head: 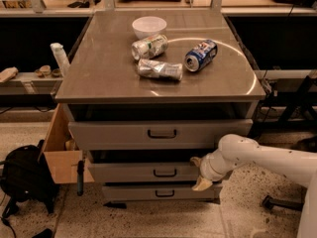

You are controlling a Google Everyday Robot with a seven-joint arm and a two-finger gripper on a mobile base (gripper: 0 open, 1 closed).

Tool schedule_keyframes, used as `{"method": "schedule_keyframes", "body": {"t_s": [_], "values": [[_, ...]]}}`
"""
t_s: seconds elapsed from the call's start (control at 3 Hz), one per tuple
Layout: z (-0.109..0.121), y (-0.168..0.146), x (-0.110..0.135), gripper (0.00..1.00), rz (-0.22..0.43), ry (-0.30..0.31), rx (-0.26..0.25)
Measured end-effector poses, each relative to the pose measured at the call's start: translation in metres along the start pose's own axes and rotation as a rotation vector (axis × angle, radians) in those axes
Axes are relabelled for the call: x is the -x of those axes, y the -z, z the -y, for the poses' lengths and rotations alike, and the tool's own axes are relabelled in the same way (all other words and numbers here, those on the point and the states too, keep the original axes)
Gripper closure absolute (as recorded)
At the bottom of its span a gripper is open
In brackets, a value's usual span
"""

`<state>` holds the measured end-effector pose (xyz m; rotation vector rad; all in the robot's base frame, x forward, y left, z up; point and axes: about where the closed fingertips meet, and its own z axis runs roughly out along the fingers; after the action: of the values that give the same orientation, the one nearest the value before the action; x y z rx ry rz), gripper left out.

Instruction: Open middle drawer

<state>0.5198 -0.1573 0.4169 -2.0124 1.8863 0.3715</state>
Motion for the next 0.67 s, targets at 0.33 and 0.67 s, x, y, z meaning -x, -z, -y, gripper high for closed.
{"method": "schedule_keyframes", "body": {"t_s": [0.33,0.67], "values": [[0.0004,0.0052,0.0024,0.71,0.0,0.0,0.0],[0.0016,0.0133,0.0065,0.95,0.0,0.0,0.0]]}}
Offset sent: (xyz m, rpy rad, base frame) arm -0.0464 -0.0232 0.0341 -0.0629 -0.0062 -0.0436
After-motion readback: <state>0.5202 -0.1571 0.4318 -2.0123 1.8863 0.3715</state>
